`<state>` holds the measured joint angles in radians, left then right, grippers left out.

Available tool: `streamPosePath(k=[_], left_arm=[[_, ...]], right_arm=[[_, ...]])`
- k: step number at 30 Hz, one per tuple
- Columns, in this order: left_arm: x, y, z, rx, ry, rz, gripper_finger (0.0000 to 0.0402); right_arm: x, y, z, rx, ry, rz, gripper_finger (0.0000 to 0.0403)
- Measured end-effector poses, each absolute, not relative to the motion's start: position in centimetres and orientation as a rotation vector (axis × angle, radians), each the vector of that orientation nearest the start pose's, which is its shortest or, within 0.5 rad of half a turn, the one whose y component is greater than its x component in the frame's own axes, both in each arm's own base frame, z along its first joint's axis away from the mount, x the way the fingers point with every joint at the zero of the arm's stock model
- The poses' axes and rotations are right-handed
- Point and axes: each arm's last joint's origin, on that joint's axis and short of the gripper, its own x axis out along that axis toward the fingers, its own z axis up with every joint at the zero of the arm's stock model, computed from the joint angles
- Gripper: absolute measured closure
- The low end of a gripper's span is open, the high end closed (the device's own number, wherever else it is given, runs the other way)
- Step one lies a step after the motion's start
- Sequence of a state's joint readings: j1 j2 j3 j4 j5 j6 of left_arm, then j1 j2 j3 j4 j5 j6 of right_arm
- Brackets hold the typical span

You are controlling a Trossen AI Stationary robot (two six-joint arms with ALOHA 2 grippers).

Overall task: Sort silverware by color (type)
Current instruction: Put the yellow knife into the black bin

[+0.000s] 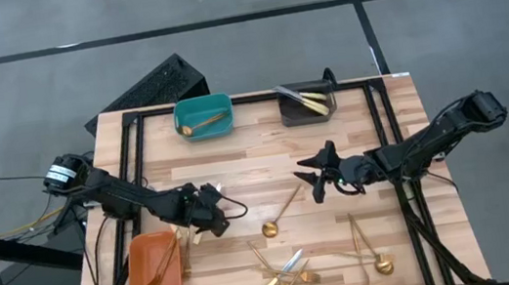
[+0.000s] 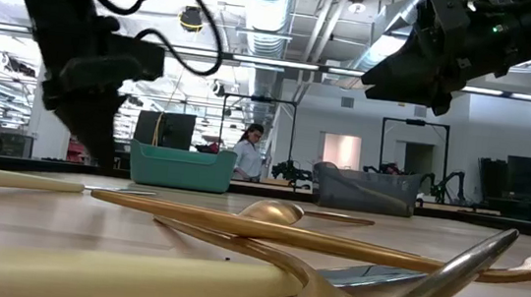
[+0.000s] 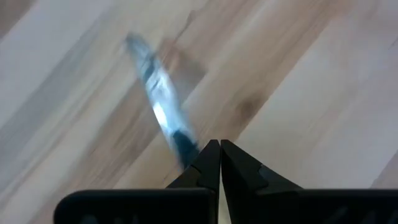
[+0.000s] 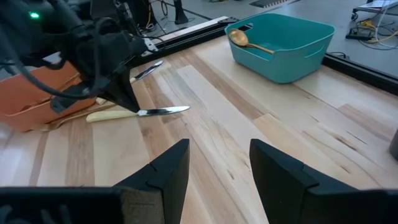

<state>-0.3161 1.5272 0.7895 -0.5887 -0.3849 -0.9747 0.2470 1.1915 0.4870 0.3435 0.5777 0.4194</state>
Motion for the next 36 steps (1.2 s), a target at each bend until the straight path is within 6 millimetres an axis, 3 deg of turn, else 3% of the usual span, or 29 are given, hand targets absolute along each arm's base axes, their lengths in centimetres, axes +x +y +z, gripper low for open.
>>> streamPosePath(k=[7, 13, 17, 21, 27, 31, 36], left_arm=[[23.3, -6.9, 15.1, -0.395, 1.138, 0.690, 0.0346], [22.9, -6.8, 13.6, -0.442, 1.122, 0.630, 0.0273], [22.3, -6.5, 12.7, -0.473, 1.124, 0.637, 0.0252], [21.9, -6.4, 12.3, -0.482, 1.131, 0.652, 0.0282], [22.3, -6.4, 12.4, -0.437, 1.098, 0.615, 0.0385], [23.9, -6.7, 13.6, -0.364, 1.006, 0.594, 0.0383], [26.8, -6.8, 16.7, -0.221, 0.769, 0.592, 0.0385]], right_arm=[[23.0, 4.4, 20.3, 0.265, 0.259, -0.380, 0.0210], [23.0, 4.6, 20.3, 0.266, 0.261, -0.370, 0.0210], [23.0, 4.6, 20.3, 0.267, 0.260, -0.369, 0.0210], [23.0, 4.6, 20.3, 0.281, 0.258, -0.371, 0.0210], [23.0, 4.6, 20.3, 0.315, 0.256, -0.354, 0.0210], [23.0, 4.6, 20.3, 0.348, 0.251, -0.359, 0.0210], [23.5, 4.7, 19.9, 0.372, 0.247, -0.362, 0.0210]])
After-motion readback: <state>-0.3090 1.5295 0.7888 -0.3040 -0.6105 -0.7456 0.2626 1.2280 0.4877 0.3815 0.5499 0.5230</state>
